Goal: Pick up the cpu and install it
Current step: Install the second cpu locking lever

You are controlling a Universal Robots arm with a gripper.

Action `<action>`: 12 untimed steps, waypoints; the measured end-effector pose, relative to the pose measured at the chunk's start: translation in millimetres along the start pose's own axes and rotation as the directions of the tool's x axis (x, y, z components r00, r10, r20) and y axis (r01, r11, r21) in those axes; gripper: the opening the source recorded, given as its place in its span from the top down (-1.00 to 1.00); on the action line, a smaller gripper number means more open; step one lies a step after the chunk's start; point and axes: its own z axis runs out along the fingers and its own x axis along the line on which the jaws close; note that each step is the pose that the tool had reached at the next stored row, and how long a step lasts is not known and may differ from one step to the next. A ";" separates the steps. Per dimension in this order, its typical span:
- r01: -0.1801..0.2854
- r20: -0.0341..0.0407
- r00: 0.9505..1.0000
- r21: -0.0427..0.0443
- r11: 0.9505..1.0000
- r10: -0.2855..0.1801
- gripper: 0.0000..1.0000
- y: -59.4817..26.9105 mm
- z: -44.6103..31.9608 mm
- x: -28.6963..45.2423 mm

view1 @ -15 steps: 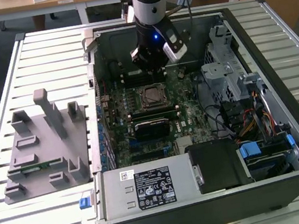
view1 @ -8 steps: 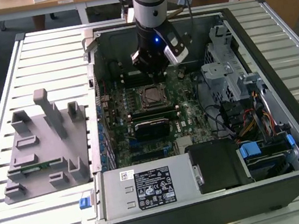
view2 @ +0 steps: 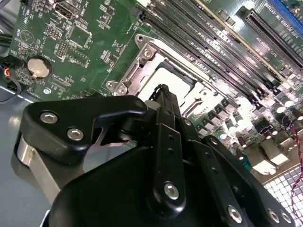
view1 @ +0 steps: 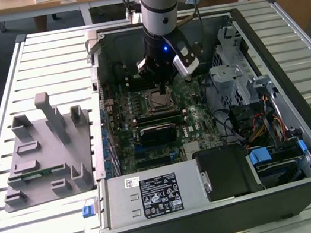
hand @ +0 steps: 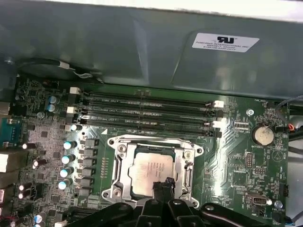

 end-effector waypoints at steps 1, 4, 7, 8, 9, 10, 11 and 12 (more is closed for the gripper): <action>0.000 0.000 1.000 0.000 1.000 0.000 0.79 -0.3 0.0 0.0; 0.000 -0.001 1.000 0.000 1.000 0.000 0.79 -1.3 -0.1 0.1; 0.000 -0.002 1.000 0.000 1.000 0.000 0.79 -2.2 -0.2 0.2; 0.000 -0.002 1.000 0.000 1.000 0.000 0.79 -2.5 -0.2 0.2; 0.000 -0.002 1.000 0.000 1.000 0.000 0.79 -2.8 -0.3 0.2; 0.000 -0.002 1.000 0.000 1.000 0.000 0.79 -3.2 -0.3 0.2; 0.000 -0.003 1.000 0.000 1.000 0.000 0.79 -3.5 -0.3 0.3; 0.000 -0.003 1.000 0.000 1.000 0.000 0.79 -3.8 -0.3 0.3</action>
